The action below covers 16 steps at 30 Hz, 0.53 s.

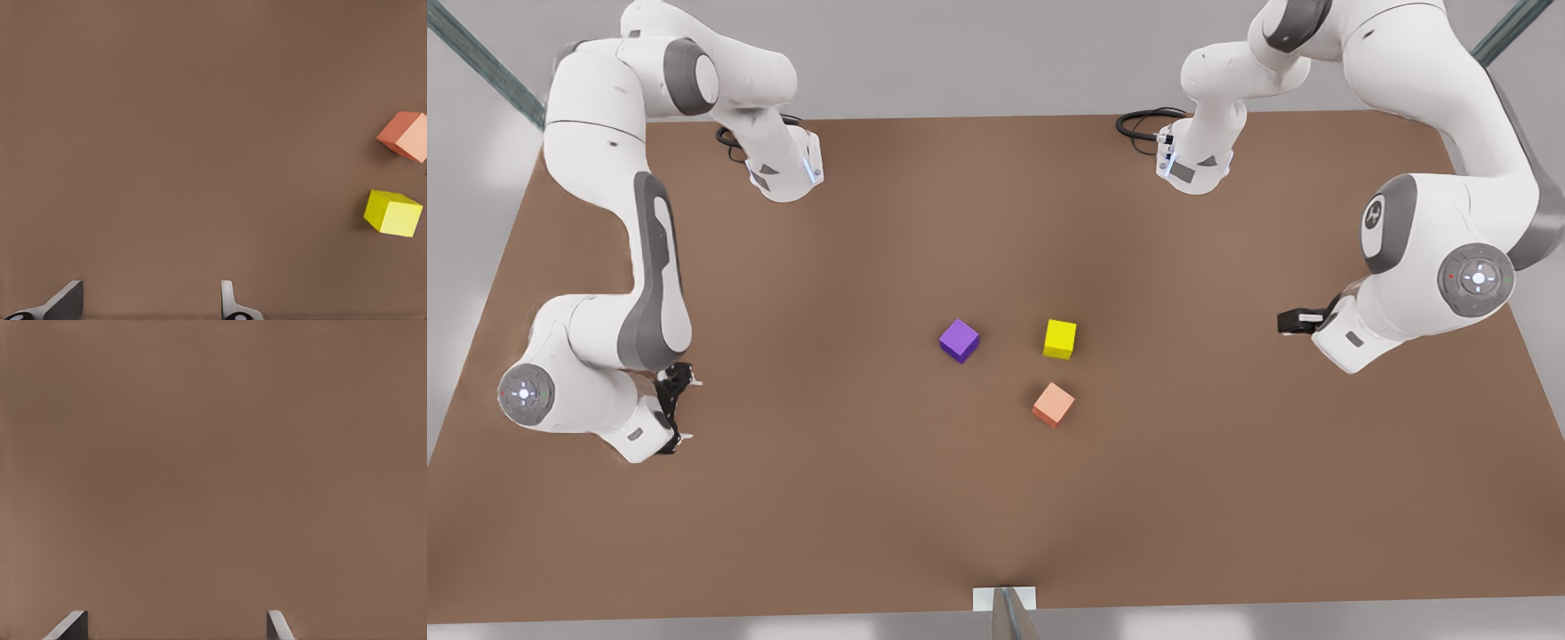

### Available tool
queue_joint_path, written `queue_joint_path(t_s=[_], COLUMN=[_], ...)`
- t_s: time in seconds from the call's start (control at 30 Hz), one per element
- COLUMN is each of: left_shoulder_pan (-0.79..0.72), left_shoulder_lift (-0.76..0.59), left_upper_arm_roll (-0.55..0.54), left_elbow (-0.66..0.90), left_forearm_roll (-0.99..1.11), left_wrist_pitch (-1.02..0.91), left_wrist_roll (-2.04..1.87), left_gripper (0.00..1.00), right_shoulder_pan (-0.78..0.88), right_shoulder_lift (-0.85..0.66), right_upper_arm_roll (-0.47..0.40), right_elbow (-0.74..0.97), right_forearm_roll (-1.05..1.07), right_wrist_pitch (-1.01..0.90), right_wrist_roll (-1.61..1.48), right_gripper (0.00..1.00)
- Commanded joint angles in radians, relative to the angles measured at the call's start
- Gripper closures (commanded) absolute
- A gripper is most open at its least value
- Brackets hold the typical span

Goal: Pick up red wooden cube and pass to hand red wooden cube and place in blue wooden cube

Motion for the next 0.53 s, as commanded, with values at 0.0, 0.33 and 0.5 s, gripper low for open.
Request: queue_joint_path(t_s=[0.0,0.33,0.5], left_shoulder_pan=[0.000,0.000,0.000], left_shoulder_lift=[0.000,0.003,0.004], left_upper_arm_roll=[-0.001,-0.001,-0.001], left_elbow=[0.000,0.000,0.000], left_forearm_roll=[0.003,0.003,0.003], left_wrist_pitch=[-0.006,-0.006,-0.006], left_wrist_roll=[0.038,0.038,0.038], left_gripper=[0.00,0.00,0.00], right_shoulder_pan=[0.056,0.040,0.015], right_shoulder_lift=[0.010,-0.253,-0.319], right_upper_arm_roll=[-0.007,-0.050,-0.050], right_elbow=[0.005,0.096,-0.007], right_forearm_roll=[-0.099,-0.147,-0.139], right_wrist_pitch=[-0.169,-0.436,-0.338], right_wrist_roll=[1.249,1.257,1.254], right_gripper=[0.00,0.00,0.00])
